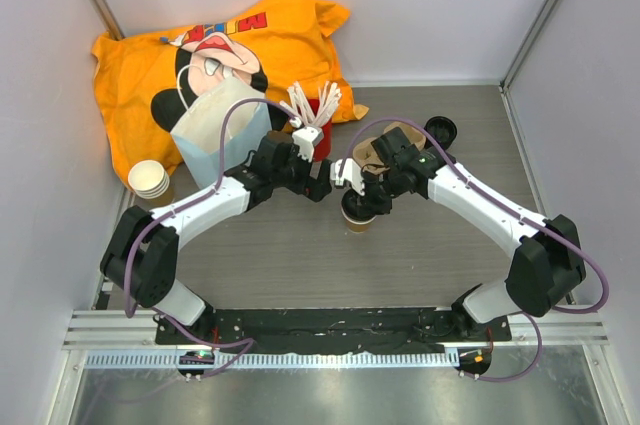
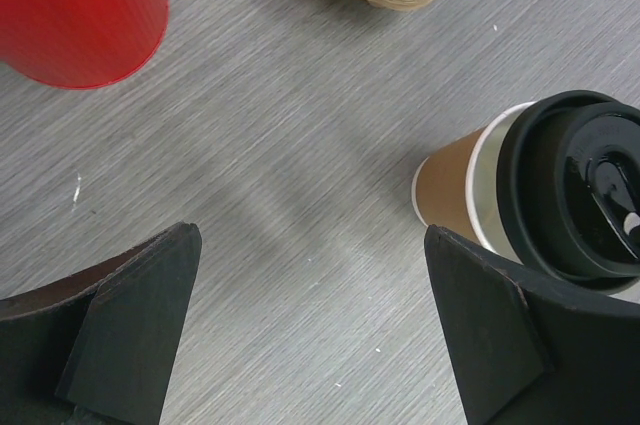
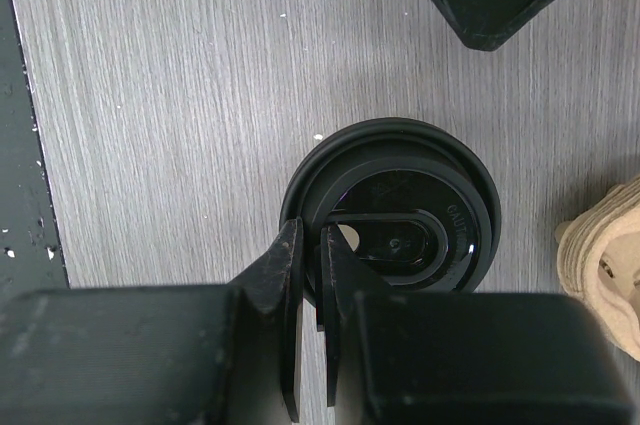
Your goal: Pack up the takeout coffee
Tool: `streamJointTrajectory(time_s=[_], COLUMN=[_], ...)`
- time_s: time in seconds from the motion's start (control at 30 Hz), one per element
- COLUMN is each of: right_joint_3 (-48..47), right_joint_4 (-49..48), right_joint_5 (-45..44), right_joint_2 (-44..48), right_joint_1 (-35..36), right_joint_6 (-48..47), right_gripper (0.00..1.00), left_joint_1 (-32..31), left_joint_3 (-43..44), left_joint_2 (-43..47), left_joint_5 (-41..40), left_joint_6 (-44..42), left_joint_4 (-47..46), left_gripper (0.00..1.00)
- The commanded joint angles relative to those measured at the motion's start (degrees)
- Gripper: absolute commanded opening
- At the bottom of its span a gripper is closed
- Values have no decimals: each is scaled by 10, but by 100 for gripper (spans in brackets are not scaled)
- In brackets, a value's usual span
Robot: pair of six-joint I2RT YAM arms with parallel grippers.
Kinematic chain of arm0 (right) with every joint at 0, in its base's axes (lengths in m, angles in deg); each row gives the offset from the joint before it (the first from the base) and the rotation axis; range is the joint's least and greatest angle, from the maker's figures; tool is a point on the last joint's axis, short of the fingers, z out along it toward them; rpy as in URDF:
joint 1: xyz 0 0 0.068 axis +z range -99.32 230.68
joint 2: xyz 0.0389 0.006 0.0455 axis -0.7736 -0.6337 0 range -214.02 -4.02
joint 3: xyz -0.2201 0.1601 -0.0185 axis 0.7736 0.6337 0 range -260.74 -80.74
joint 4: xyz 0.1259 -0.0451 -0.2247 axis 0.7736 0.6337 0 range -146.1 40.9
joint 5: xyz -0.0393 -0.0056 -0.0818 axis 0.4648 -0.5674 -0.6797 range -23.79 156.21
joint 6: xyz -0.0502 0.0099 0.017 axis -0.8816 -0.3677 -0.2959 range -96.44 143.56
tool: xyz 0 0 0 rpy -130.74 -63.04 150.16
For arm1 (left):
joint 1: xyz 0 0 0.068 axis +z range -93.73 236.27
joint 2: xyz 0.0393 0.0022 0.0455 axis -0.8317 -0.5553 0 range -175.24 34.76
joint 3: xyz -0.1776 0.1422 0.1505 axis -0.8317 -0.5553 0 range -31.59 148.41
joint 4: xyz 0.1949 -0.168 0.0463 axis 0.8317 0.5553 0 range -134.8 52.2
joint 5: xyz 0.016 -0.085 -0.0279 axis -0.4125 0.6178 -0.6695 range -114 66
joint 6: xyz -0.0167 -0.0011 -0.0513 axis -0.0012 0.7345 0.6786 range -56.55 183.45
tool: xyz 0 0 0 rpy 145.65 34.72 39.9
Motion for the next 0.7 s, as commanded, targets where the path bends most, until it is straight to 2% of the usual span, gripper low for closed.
streamJointTrajectory(time_s=[0.0,0.67], right_joint_3=[-21,13], right_joint_4=[-1,-32], right_joint_5=[1,-46], right_joint_2=[1,-3], right_joint_1=[7,19], right_joint_6=[9,20], right_gripper=[1,1], left_joint_1=[-5,-10], left_joint_3=[19,10], left_joint_2=[7,-1], left_joint_5=[-16,0], left_joint_6=[-13,-1], left_joint_4=[-8,-17], left_gripper=[100,100])
